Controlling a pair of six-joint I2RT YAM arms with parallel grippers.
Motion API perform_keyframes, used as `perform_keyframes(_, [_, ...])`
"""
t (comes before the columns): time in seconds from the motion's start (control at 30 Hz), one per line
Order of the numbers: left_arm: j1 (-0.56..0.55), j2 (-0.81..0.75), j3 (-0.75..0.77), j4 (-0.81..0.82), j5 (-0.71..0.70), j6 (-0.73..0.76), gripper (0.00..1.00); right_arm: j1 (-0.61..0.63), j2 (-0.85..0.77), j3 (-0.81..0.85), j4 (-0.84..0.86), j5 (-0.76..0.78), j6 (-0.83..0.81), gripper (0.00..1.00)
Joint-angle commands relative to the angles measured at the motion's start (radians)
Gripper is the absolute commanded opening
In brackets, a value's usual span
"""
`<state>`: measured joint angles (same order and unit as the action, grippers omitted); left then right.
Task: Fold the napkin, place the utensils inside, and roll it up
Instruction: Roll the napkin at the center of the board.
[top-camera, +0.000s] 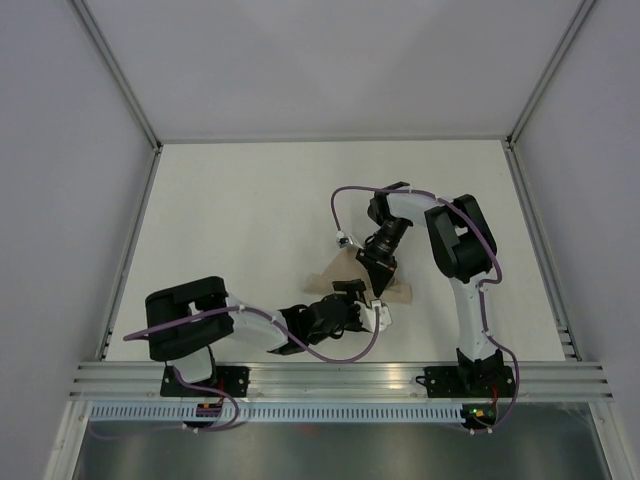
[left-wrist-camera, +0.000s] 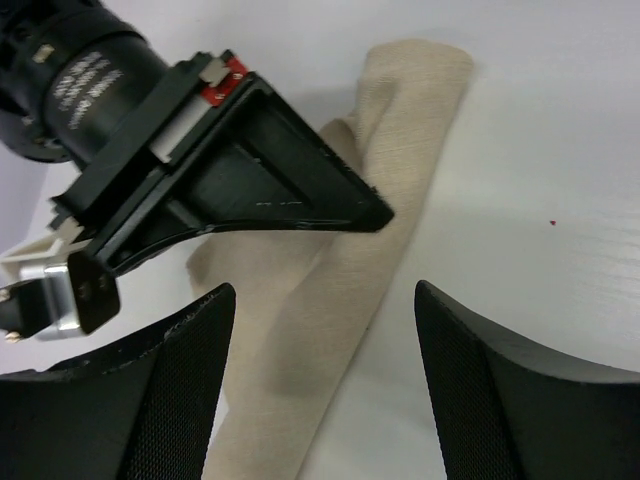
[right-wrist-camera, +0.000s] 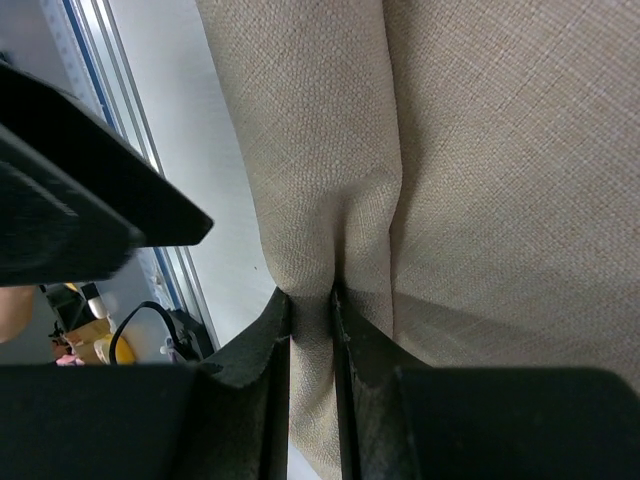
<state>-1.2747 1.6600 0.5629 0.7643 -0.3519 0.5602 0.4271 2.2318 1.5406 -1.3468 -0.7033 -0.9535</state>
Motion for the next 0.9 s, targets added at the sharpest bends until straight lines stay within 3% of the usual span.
perform_keyframes(0.0, [-0.003, 0.046, 0.046, -0.026, 0.096, 0.040, 0.77, -0.004, 0.080, -0.011, 0.233, 0.162, -0.019, 0.15])
perform_keyframes(0.33, [0.069, 0.121, 0.115, -0.115, 0.156, 0.075, 0.78, -0.005, 0.085, -0.005, 0.239, 0.180, -0.021, 0.16])
perform_keyframes(0.43, [0.090, 0.126, 0.152, -0.205, 0.198, 0.060, 0.74, -0.008, 0.080, -0.007, 0.244, 0.179, -0.019, 0.16])
perform_keyframes(0.53, [0.101, 0.141, 0.199, -0.320, 0.241, 0.043, 0.61, -0.011, 0.069, -0.002, 0.248, 0.176, -0.011, 0.20])
perform_keyframes(0.67, [0.104, 0.144, 0.258, -0.444, 0.295, 0.006, 0.24, -0.027, 0.017, 0.009, 0.270, 0.137, 0.019, 0.39])
perform_keyframes(0.77, [0.115, 0.121, 0.270, -0.480, 0.338, -0.026, 0.08, -0.054, -0.050, 0.027, 0.296, 0.108, 0.073, 0.49])
perform_keyframes(0.87, [0.144, 0.081, 0.269, -0.511, 0.444, -0.071, 0.04, -0.099, -0.122, 0.065, 0.288, 0.058, 0.125, 0.53])
